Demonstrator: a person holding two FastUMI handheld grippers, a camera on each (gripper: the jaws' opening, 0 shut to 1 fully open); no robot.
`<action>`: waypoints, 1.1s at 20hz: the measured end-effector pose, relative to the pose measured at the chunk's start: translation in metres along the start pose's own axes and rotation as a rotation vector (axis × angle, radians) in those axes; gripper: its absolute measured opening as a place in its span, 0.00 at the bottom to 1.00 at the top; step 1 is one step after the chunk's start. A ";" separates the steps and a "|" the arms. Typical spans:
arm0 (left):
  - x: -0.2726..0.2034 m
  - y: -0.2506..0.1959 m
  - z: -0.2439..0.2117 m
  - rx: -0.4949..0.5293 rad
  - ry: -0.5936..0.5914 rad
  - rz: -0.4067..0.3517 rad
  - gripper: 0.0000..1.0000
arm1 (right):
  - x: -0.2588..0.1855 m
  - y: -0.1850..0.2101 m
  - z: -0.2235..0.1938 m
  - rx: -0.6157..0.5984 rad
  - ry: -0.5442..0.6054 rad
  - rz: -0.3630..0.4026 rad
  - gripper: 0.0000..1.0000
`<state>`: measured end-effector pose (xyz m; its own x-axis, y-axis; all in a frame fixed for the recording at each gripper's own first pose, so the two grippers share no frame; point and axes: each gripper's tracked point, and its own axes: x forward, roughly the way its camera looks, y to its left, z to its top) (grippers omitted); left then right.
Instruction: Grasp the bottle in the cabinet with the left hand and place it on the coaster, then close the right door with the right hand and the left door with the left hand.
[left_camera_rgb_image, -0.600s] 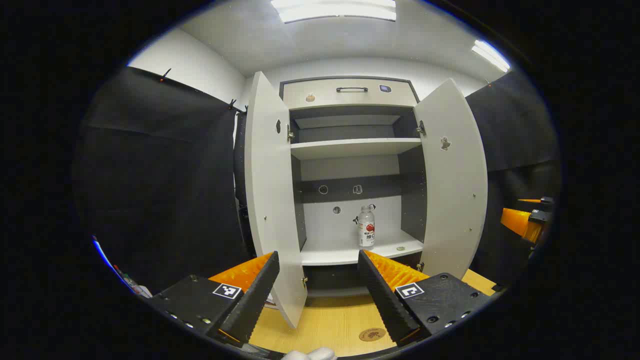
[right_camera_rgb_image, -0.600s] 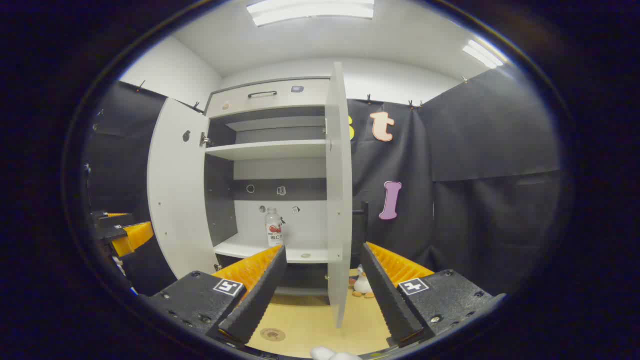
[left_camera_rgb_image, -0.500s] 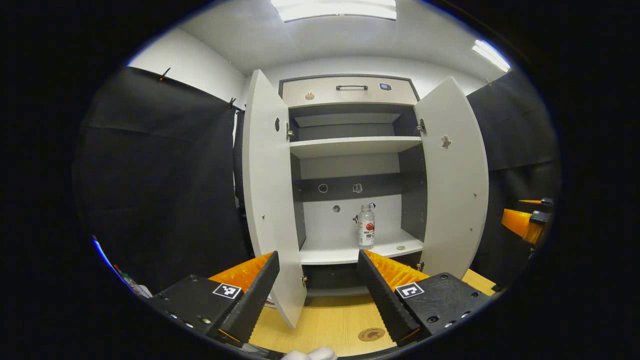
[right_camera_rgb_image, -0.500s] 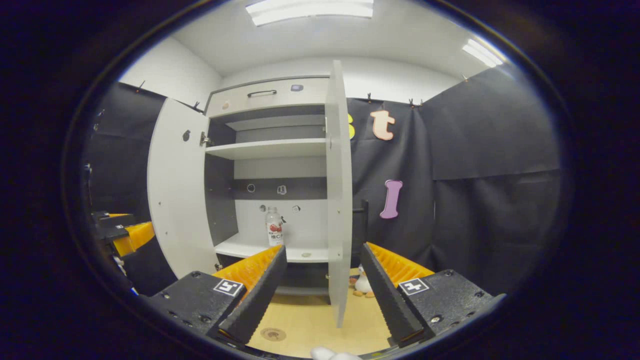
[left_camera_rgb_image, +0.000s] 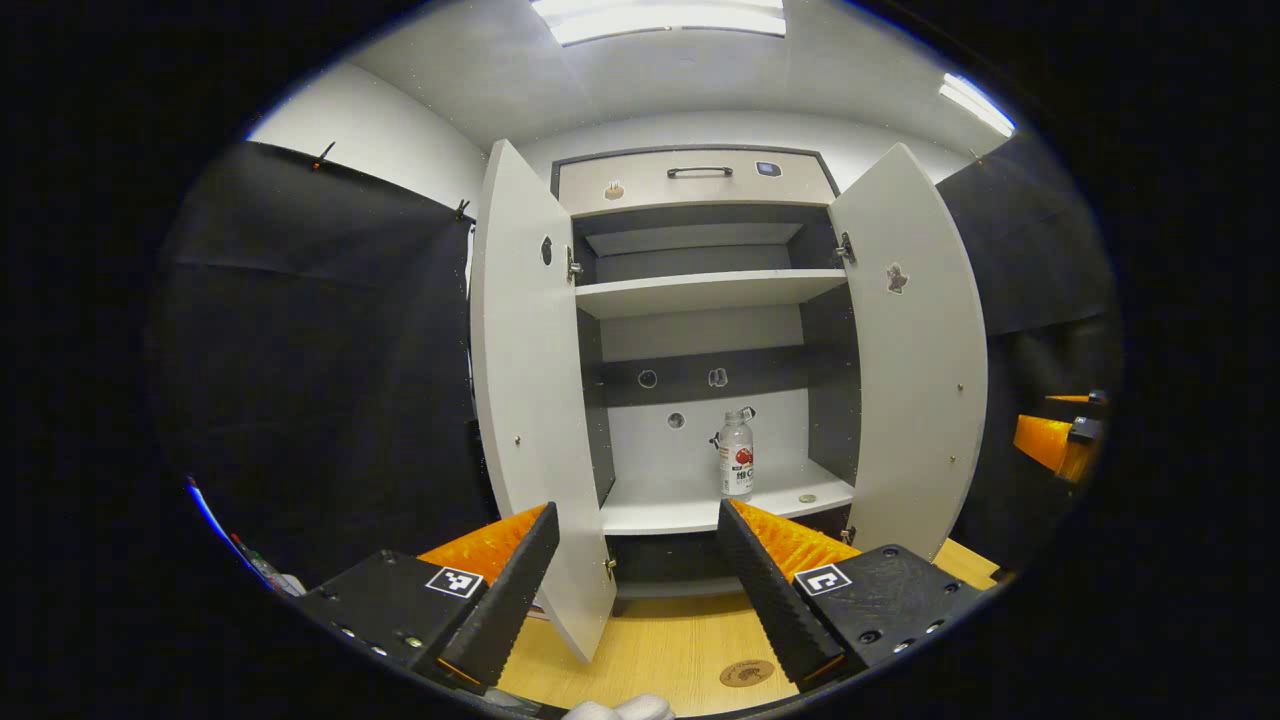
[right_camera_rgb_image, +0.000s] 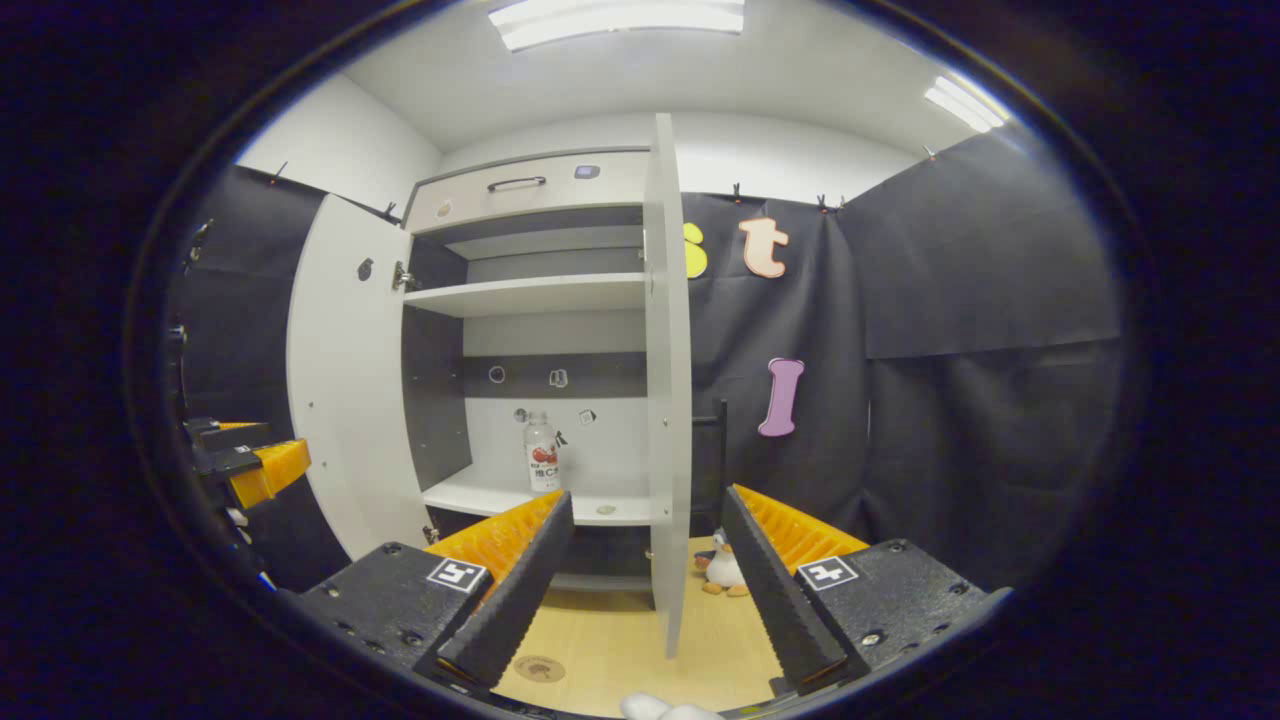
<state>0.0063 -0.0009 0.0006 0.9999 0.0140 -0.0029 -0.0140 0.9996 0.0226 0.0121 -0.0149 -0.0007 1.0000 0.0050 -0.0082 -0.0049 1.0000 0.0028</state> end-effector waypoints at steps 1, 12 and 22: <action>0.001 -0.001 -0.001 -0.007 -0.001 -0.003 0.97 | 0.001 -0.001 -0.001 0.000 0.004 0.001 0.98; 0.143 -0.073 -0.007 -0.029 -0.008 -0.084 0.97 | -0.003 -0.032 -0.002 -0.020 0.025 -0.034 0.98; 0.313 -0.149 -0.033 0.004 0.016 -0.136 0.96 | 0.005 -0.071 -0.005 -0.031 0.068 -0.143 0.97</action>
<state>0.3213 -0.1450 -0.0369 0.9923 -0.1216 -0.0226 0.1221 0.9922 0.0244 0.0171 -0.0854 -0.0057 0.9876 -0.1386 -0.0739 0.1364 0.9901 -0.0340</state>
